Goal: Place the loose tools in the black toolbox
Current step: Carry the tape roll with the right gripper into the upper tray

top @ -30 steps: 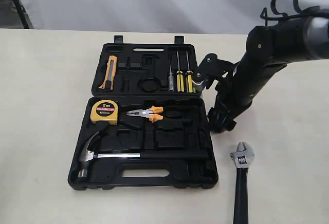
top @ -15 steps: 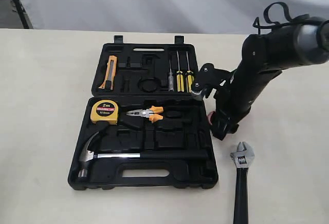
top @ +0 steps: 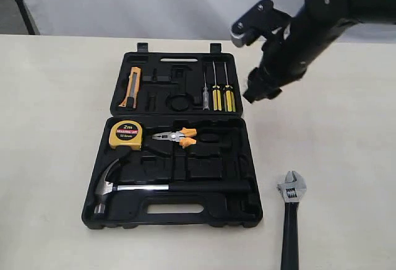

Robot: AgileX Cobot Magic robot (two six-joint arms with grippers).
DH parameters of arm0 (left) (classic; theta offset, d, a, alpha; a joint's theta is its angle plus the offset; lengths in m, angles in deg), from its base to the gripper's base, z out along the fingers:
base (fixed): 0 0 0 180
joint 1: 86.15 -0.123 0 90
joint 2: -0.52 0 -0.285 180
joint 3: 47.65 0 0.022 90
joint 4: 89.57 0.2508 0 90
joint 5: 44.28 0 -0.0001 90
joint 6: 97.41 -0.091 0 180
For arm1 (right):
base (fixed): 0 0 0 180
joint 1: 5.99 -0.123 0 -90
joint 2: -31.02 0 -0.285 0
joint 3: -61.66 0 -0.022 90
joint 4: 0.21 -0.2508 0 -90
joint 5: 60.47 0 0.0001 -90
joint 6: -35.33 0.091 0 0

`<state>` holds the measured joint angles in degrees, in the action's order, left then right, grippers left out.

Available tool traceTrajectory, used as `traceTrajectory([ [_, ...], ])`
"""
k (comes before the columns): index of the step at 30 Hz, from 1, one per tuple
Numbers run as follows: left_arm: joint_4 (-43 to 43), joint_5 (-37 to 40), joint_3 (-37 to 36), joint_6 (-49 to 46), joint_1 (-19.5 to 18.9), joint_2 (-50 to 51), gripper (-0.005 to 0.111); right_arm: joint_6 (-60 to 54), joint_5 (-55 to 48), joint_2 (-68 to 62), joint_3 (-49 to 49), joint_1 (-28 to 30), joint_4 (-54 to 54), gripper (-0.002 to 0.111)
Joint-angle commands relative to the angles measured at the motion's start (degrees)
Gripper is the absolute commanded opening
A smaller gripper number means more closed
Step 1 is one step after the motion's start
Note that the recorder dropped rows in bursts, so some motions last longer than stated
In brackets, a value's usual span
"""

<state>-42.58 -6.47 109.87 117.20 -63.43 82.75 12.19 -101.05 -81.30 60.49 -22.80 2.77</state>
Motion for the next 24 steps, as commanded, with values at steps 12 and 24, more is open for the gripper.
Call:
traceTrajectory([
  [12,-0.78,-0.97,-0.53,0.59,-0.19,-0.46,0.001,23.14,-18.63,-33.16,42.67,-10.28,-1.66,0.017],
  [24,-0.78,-0.97,-0.53,0.59,-0.19,-0.46,0.001,26.57,-18.47,-36.25,45.91,-10.28,-2.99,0.042],
])
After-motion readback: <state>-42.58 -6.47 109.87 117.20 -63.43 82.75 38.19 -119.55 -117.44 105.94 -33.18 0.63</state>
